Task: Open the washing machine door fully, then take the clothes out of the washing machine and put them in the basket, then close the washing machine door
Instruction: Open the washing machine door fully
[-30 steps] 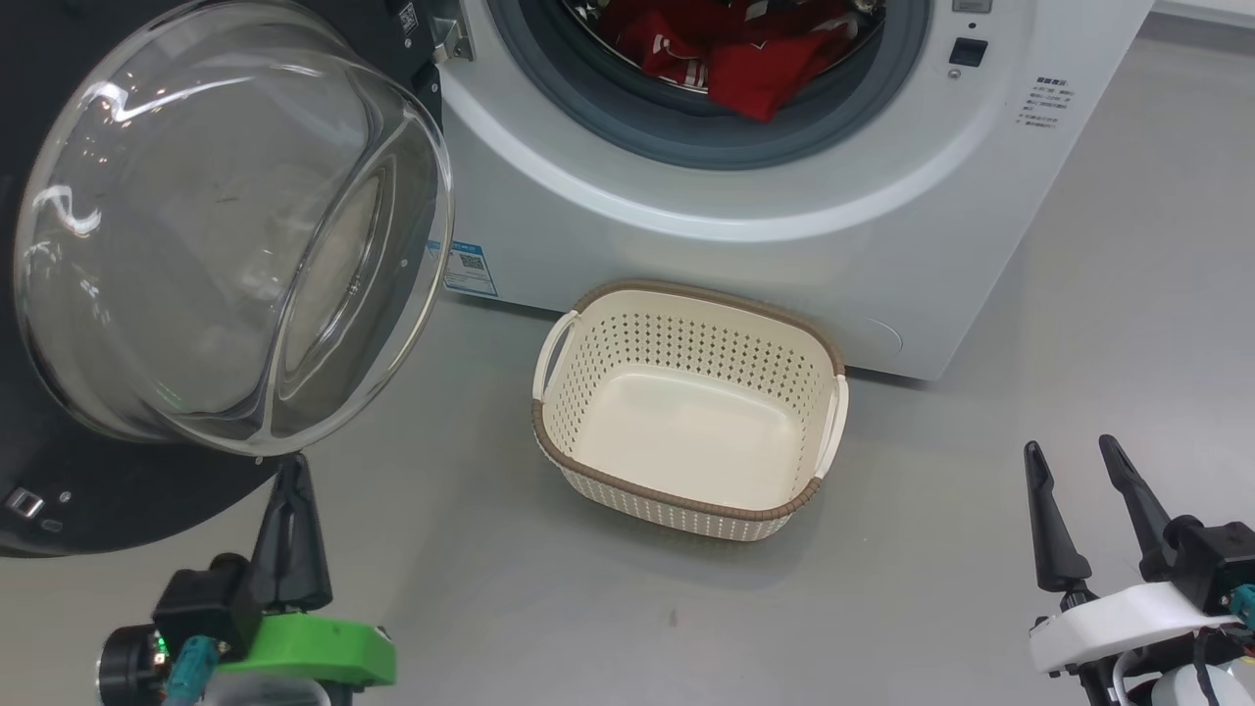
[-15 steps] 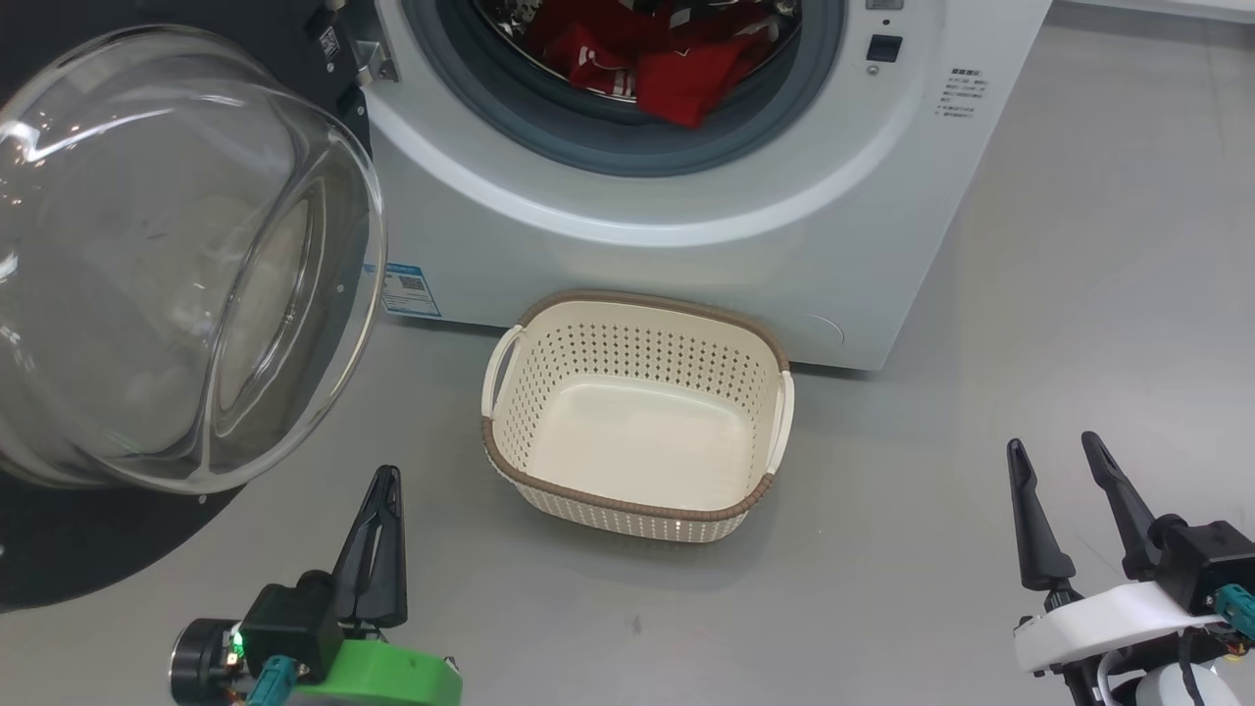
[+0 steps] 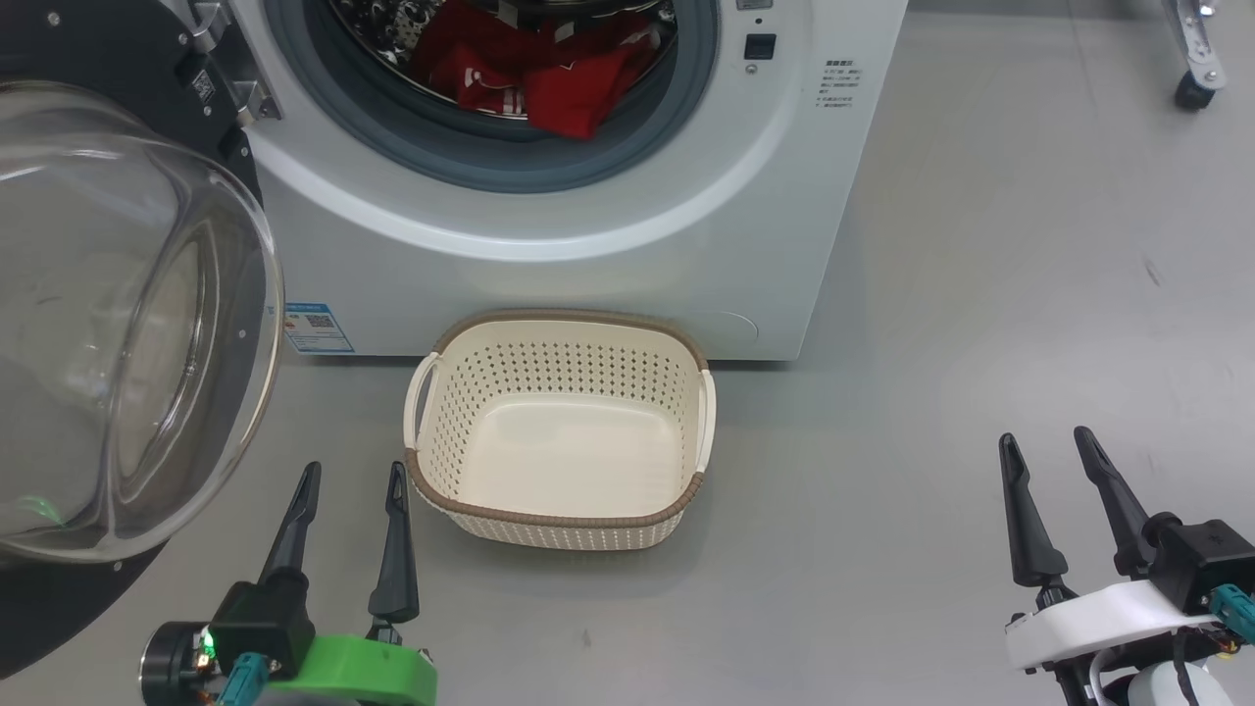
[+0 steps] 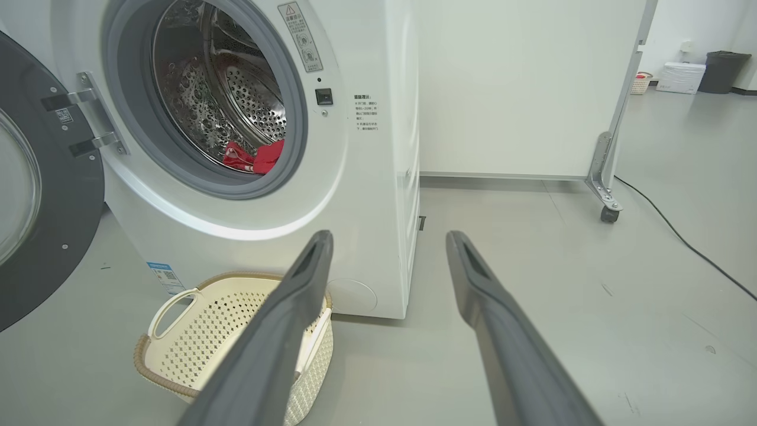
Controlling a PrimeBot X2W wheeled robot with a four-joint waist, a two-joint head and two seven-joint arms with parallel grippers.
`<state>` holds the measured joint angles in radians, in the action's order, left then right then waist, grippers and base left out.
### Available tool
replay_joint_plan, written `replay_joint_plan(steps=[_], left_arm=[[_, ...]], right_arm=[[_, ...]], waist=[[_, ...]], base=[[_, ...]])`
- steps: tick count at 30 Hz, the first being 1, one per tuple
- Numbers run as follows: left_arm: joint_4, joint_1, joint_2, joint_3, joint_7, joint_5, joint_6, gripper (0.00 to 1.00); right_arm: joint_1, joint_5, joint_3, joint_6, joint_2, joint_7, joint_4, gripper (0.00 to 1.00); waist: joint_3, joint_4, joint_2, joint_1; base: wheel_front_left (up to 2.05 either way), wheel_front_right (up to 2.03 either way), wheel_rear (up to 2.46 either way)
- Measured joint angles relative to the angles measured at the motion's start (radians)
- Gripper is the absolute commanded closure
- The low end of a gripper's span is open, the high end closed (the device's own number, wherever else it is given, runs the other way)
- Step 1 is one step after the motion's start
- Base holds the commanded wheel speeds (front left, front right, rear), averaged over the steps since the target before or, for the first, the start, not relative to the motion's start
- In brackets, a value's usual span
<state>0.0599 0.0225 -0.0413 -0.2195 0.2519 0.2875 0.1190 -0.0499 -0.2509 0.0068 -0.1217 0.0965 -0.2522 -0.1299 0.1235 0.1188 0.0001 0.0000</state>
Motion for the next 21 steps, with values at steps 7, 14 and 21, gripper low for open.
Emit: replay_joint_plan(steps=[7, 14, 21], left_arm=[[0.010, 0.000, 0.000, 0.014, -0.001, 0.000, 0.000, 0.00], [0.024, 0.000, 0.000, 0.012, -0.006, -0.002, 0.000, 0.00], [0.031, 0.000, 0.000, 0.012, -0.023, -0.031, 0.000, 0.00]], right_arm=[[-0.005, 0.000, -0.006, 0.000, -0.001, 0.000, 0.009, 0.00], [-0.025, 0.000, -0.011, 0.000, -0.004, 0.000, 0.015, 0.00], [-0.032, 0.000, -0.017, 0.001, -0.008, 0.000, 0.030, 0.00]], waist=[[-0.011, -0.042, 0.0000, 0.0000], [-0.029, -0.061, 0.0000, 0.0000], [-0.036, -0.068, 0.0000, 0.0000]], base=[[0.00, 0.00, 0.00], [0.00, 0.00, 0.00], [0.00, 0.00, 0.00]])
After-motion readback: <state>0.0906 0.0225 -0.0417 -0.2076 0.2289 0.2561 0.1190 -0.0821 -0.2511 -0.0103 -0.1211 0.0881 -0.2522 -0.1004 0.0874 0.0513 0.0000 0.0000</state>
